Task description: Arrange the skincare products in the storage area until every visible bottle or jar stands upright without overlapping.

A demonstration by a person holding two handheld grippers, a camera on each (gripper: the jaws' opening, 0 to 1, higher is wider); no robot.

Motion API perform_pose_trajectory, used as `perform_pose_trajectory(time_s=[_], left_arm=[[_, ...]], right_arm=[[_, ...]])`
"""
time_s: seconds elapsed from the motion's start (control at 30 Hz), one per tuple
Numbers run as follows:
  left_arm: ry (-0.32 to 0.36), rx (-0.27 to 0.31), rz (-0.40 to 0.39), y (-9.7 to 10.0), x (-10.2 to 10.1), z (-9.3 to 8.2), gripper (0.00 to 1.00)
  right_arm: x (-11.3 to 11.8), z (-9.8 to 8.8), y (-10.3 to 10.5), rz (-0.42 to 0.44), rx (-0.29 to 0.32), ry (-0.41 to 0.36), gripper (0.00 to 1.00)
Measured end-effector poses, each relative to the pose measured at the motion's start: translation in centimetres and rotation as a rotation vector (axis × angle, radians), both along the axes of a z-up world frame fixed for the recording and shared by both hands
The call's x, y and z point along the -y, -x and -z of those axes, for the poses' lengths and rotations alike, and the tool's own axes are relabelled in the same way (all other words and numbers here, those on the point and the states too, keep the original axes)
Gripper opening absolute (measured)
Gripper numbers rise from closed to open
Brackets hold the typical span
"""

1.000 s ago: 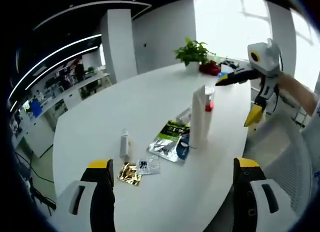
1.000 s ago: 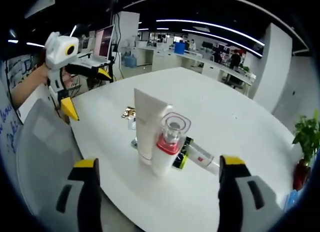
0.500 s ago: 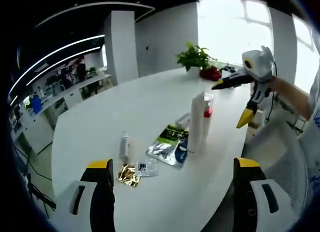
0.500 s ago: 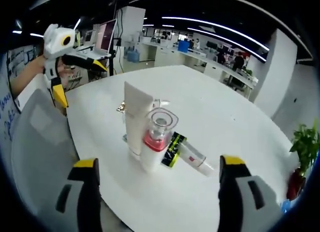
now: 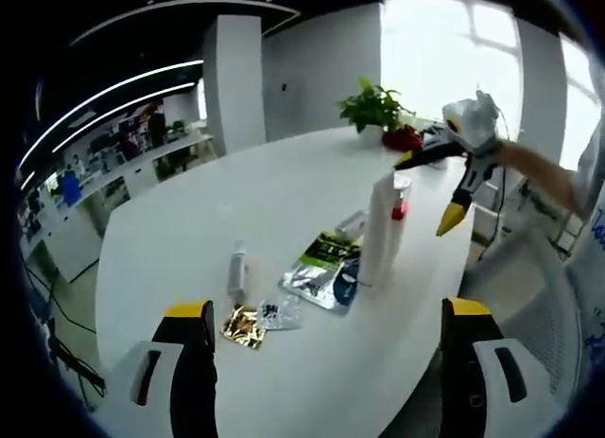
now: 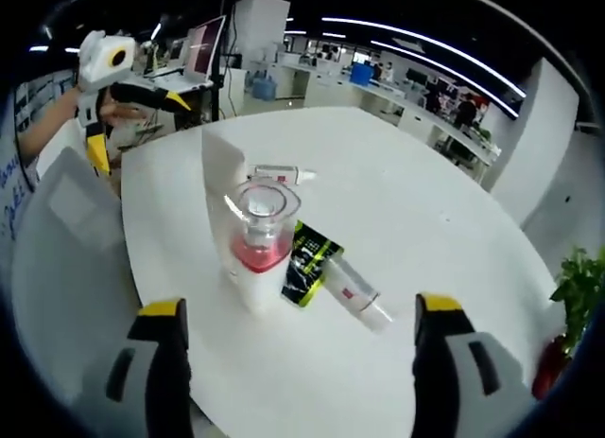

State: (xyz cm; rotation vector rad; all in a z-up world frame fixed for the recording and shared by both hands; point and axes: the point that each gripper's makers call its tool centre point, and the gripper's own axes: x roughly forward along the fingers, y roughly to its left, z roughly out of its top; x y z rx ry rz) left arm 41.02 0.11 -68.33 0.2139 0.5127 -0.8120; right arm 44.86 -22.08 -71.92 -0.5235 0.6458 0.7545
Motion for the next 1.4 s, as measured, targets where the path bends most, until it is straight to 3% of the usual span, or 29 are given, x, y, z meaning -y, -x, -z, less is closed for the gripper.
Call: perform_pose_trajectory(time_s=[0.3, 0.57, 1.07, 1.4], left_arm=[[-0.005, -0.017, -0.002, -0.1, -0.5, 0.5, 0.97], [0.0, -0.021, -0.007, -0.2, -0.7, 0.5, 0.97], [0.005, -0.035, -0.008, -0.4, -0.8, 1.0, 0.97], [0.009, -0.05, -0.008, -0.1, -0.5, 1.4, 0.97]], right_arm=[[1.7, 1.9, -1.9, -0.068, -0.022, 0.137, 0.95], [3.0, 2.9, -3.3, -0.11, -0.041, 0.214, 0.82], [4.2, 4.8, -6.2, -0.142, -0.113, 0.268, 0.56], [4.1, 6.0, -7.8, -0.216, -0.165, 0.306, 0.41]])
